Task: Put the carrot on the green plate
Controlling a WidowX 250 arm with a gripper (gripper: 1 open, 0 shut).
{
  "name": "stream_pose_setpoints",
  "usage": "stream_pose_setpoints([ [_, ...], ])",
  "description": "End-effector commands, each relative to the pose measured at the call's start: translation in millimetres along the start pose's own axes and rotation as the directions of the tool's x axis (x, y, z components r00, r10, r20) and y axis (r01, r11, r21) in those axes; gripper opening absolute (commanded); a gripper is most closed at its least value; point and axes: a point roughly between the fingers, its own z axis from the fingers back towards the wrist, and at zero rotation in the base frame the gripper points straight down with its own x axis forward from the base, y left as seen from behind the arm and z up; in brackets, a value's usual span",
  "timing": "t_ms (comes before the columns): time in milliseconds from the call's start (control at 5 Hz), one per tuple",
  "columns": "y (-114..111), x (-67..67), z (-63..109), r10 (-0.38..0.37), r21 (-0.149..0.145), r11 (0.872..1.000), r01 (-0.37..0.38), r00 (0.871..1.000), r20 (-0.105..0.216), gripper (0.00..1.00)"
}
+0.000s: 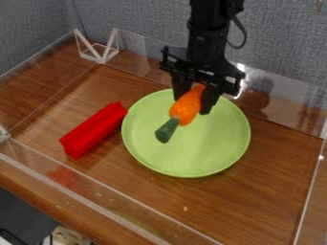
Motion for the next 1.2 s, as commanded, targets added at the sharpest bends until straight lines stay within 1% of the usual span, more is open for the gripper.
stream_pose_setpoints([
  [0, -13, -1.3, 27.2, -0.004, 0.0, 1.0, 0.004, 0.997, 0.073, 0.0],
  [200, -14, 0.5, 26.2, -0.001, 0.008, 1.0, 0.001, 0.998, 0.071, 0.0],
  [600, -17, 4.9, 14.0, -0.011, 0.015, 1.0, 0.01, 0.999, 0.053, 0.0],
  [800, -17, -0.4, 0.2, -0.006, 0.014, 1.0, 0.005, 1.0, 0.02, 1.0],
  [1000, -15, -3.2, -7.5, -0.002, 0.012, 1.0, 0.002, 1.0, -0.003, 1.0],
])
